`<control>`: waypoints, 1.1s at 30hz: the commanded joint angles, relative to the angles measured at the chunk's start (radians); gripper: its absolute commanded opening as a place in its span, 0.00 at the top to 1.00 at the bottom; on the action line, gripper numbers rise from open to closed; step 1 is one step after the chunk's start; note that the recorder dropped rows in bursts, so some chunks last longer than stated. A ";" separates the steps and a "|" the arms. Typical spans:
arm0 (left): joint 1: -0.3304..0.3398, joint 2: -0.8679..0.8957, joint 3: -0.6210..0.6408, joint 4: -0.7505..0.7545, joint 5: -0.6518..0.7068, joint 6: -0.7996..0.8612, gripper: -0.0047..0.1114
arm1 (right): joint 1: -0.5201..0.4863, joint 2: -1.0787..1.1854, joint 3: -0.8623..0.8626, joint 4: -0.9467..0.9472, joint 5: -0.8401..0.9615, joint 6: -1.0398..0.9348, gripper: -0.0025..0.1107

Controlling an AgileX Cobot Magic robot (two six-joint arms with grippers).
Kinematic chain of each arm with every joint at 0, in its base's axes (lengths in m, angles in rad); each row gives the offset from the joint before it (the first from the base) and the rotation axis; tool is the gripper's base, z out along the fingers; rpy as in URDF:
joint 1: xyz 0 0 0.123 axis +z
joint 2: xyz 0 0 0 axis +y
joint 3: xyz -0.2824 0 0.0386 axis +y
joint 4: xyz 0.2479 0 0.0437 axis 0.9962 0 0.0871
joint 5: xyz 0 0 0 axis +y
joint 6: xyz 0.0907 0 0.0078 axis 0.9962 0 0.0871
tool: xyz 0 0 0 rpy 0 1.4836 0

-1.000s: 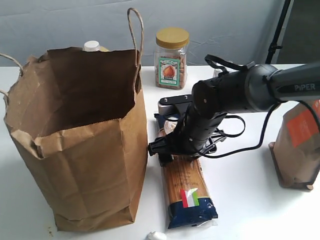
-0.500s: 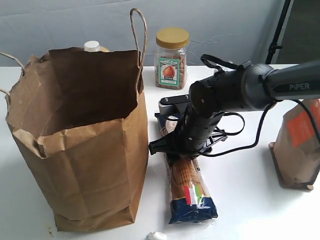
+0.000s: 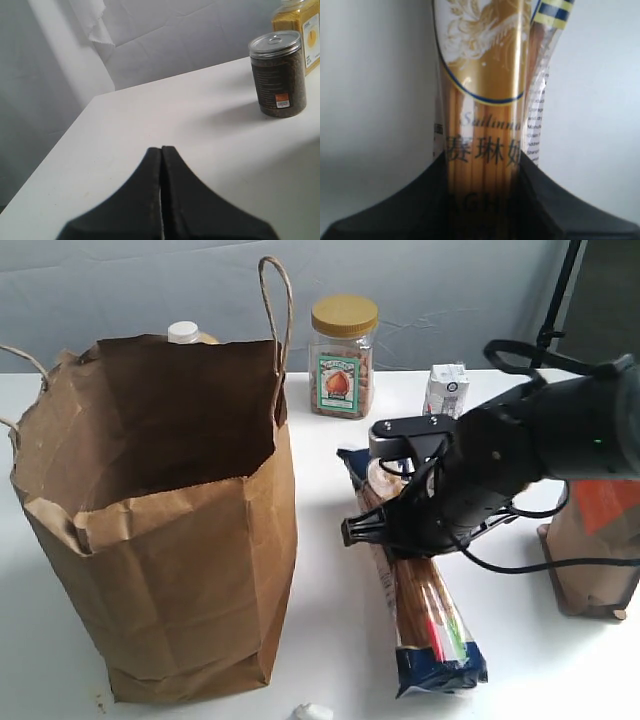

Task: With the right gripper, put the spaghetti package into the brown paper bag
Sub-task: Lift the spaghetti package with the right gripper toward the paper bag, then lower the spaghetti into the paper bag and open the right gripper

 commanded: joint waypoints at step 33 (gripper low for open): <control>-0.002 0.002 0.005 -0.005 -0.007 -0.004 0.96 | 0.397 -0.613 0.073 0.011 -0.934 -0.102 0.98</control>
